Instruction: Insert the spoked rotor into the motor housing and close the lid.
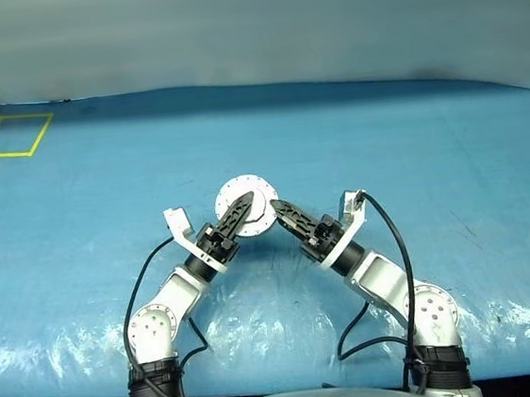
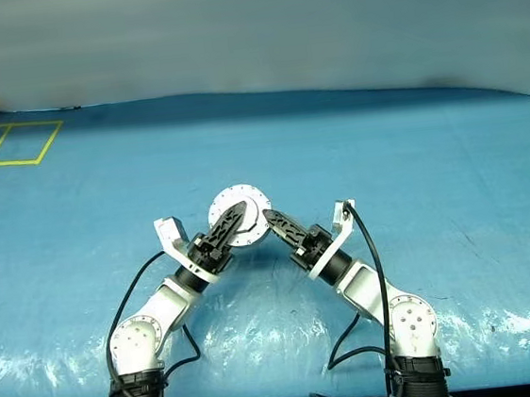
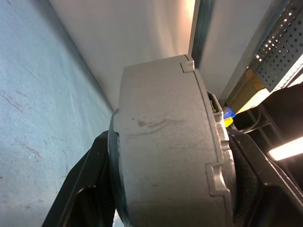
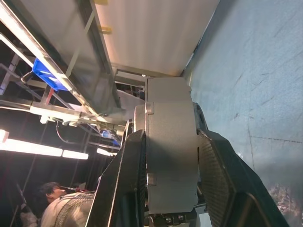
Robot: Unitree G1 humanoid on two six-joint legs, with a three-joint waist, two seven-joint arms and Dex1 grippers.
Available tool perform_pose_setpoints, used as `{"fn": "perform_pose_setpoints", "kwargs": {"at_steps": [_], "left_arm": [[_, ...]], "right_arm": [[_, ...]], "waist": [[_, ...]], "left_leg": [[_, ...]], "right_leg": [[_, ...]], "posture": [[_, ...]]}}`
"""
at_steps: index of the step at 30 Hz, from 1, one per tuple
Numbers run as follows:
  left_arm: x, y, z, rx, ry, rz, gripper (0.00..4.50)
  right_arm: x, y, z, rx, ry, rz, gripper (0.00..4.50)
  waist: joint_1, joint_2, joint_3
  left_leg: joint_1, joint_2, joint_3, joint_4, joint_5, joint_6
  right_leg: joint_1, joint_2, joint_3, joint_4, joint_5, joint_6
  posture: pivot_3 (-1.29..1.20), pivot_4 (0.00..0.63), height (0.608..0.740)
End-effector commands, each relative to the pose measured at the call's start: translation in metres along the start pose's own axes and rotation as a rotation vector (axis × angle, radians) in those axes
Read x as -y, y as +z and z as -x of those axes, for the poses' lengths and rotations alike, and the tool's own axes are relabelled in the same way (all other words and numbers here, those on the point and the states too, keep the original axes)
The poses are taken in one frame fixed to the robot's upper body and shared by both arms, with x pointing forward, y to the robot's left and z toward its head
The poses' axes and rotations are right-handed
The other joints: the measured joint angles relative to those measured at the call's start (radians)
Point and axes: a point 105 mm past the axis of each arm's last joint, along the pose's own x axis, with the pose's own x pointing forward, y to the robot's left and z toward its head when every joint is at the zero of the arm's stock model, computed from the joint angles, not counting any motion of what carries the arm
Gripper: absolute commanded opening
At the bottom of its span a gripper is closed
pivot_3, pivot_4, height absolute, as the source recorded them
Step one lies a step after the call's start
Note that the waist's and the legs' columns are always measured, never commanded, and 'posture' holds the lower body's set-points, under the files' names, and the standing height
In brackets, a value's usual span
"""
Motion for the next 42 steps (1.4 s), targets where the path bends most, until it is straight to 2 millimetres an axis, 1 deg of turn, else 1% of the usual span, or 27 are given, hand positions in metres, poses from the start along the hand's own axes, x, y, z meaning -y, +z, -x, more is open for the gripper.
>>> {"fn": "perform_pose_setpoints", "kwargs": {"at_steps": [1, 3, 7, 15, 17, 21, 24, 28, 32, 34, 35, 36, 38, 39, 42], "left_arm": [[0.012, -0.003, -0.004, -0.041, -0.041, -0.017, 2.60], [0.012, -0.007, -0.004, -0.066, -0.036, 0.022, 2.60], [0.018, -0.015, -0.003, -0.150, -0.059, 0.071, 2.60], [0.010, -0.010, -0.004, -0.136, -0.003, 0.041, 2.60], [0.008, -0.007, -0.004, -0.119, 0.008, 0.037, 2.60], [0.008, 0.004, -0.005, -0.058, 0.009, 0.000, 2.60], [0.006, 0.012, -0.006, -0.026, 0.016, -0.013, 2.60], [0.003, 0.027, -0.009, 0.054, 0.042, -0.042, 2.60], [0.011, 0.053, -0.007, 0.153, 0.022, -0.103, 2.60], [0.011, 0.070, -0.003, 0.219, 0.044, -0.145, 2.60], [0.010, 0.077, 0.000, 0.242, 0.071, -0.186, 2.60], [0.007, 0.084, 0.004, 0.263, 0.107, -0.220, 2.60], [-0.010, 0.097, 0.013, 0.308, 0.234, -0.280, 2.60], [-0.019, 0.101, 0.018, 0.314, 0.298, -0.310, 2.60], [-0.035, 0.100, 0.026, 0.284, 0.392, -0.347, 2.60]], "right_arm": [[-0.023, 0.000, -0.008, -0.002, 0.099, 0.003, 1.20], [-0.020, 0.001, -0.009, 0.009, 0.084, -0.006, 1.20], [-0.018, 0.004, -0.010, 0.032, 0.070, -0.025, 1.20], [-0.019, 0.004, -0.011, 0.036, 0.064, -0.002, 1.20], [-0.019, 0.004, -0.011, 0.038, 0.065, 0.003, 1.93], [-0.019, 0.003, -0.010, 0.028, 0.062, 0.010, 3.17], [-0.019, 0.003, -0.010, 0.026, 0.065, 0.010, 3.17], [-0.019, 0.003, -0.011, 0.027, 0.063, 0.014, 3.17], [-0.017, 0.007, -0.010, 0.042, 0.038, 0.042, 3.17], [-0.008, 0.016, -0.006, 0.080, -0.037, 0.097, 3.17], [-0.002, 0.020, -0.004, 0.087, -0.090, 0.155, 3.17], [0.002, 0.023, -0.002, 0.093, -0.132, 0.207, 3.17], [0.005, 0.025, 0.002, 0.075, -0.182, 0.313, 3.17], [0.005, 0.025, 0.003, 0.066, -0.194, 0.360, 3.17], [0.006, 0.025, 0.005, 0.054, -0.209, 0.418, 3.17]], "waist": [[0.001, 0.000, 0.000], [0.001, 0.000, 0.000], [0.000, 0.000, 0.000], [0.001, 0.000, 0.000], [0.001, 0.000, 0.000], [0.000, 0.000, 0.000], [0.001, 0.000, 0.000], [0.001, 0.000, 0.000], [-0.001, 0.000, 0.000], [0.001, 0.000, 0.000], [0.001, 0.000, 0.000], [0.002, 0.000, 0.000], [0.002, 0.000, 0.000], [0.003, 0.000, 0.000], [0.002, -0.001, 0.000]], "left_leg": [[0.000, 0.000, 0.000, 0.000, 0.000, 0.000], [0.000, 0.000, 0.000, 0.000, 0.000, 0.000], [0.000, 0.000, 0.000, 0.000, 0.000, 0.000], [0.000, 0.000, 0.000, 0.000, 0.000, 0.000], [0.000, 0.000, 0.000, 0.000, 0.000, 0.000], [0.000, 0.000, 0.000, 0.000, 0.000, 0.000], [0.000, 0.000, 0.000, 0.000, 0.000, 0.000], [0.000, 0.000, 0.000, 0.000, 0.000, 0.000], [0.000, 0.000, 0.000, 0.000, 0.000, 0.000], [0.000, 0.000, 0.000, 0.000, 0.000, 0.000], [0.000, 0.000, 0.000, 0.000, 0.000, 0.000], [-0.001, 0.000, 0.000, 0.000, 0.000, 0.000], [0.000, -0.001, 0.000, 0.000, 0.000, 0.000], [-0.001, -0.001, 0.000, 0.000, 0.000, 0.000], [-0.001, -0.001, 0.000, 0.000, 0.000, 0.000]], "right_leg": [[0.000, 0.000, 0.000, 0.000, 0.000, 0.000], [0.000, 0.000, 0.000, 0.000, 0.000, 0.000], [0.000, 0.000, 0.000, 0.000, 0.000, 0.000], [0.000, 0.000, 0.000, 0.000, 0.000, 0.000], [0.000, 0.000, 0.000, 0.000, 0.000, 0.000], [0.000, 0.000, 0.000, 0.000, 0.000, 0.000], [0.000, 0.000, 0.000, 0.000, 0.000, 0.000], [0.000, 0.000, 0.000, 0.000, 0.000, 0.000], [0.000, 0.000, 0.000, 0.000, 0.000, 0.000], [0.000, 0.000, 0.000, 0.000, 0.000, 0.000], [0.000, 0.000, 0.000, 0.000, 0.000, 0.000], [0.000, 0.000, 0.000, -0.001, 0.000, 0.000], [0.000, 0.000, 0.000, -0.001, 0.000, 0.001], [0.000, 0.000, 0.000, -0.001, 0.001, 0.001], [0.000, -0.001, 0.000, -0.001, 0.001, 0.001]], "posture": [[0.00, 0.150, 0.740], [0.00, 0.150, 0.740], [0.00, 0.150, 0.740], [0.00, 0.150, 0.740], [0.00, 0.150, 0.740], [0.00, 0.150, 0.740], [0.00, 0.150, 0.740], [0.00, 0.150, 0.740], [0.00, 0.150, 0.740], [0.00, 0.150, 0.740], [0.00, 0.150, 0.740], [0.00, 0.150, 0.740], [0.00, 0.150, 0.740], [0.00, 0.150, 0.740], [0.00, 0.150, 0.740]]}}
